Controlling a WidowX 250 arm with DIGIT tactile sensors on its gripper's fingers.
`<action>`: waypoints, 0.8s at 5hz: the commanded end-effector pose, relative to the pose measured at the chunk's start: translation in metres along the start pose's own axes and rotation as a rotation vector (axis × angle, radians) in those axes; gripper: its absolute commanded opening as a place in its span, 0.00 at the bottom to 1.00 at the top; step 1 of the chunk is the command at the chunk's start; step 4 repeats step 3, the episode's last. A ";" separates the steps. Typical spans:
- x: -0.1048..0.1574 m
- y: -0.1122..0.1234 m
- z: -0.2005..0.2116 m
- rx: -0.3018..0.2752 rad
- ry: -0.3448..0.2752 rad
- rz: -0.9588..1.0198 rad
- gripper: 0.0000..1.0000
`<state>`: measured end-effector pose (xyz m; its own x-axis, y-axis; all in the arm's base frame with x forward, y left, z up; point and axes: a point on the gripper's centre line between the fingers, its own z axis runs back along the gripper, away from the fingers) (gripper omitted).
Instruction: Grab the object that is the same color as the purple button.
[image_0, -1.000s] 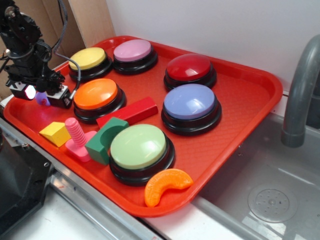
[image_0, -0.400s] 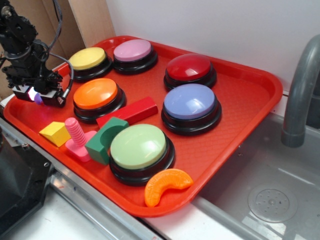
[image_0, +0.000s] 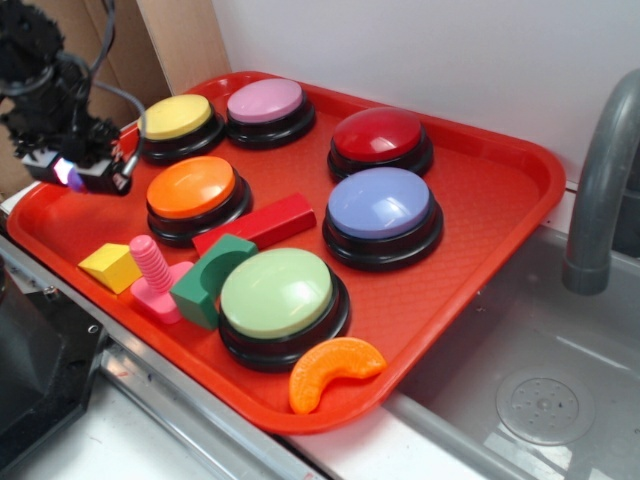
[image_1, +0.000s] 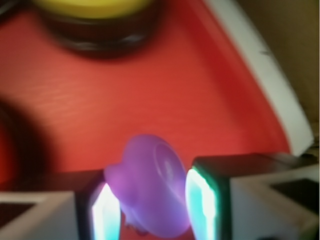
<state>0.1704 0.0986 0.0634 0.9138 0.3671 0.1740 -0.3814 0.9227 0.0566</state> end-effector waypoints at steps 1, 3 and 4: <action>0.014 -0.074 0.076 -0.181 0.054 -0.173 0.00; 0.024 -0.110 0.094 -0.199 0.037 -0.213 0.00; 0.024 -0.110 0.094 -0.199 0.037 -0.213 0.00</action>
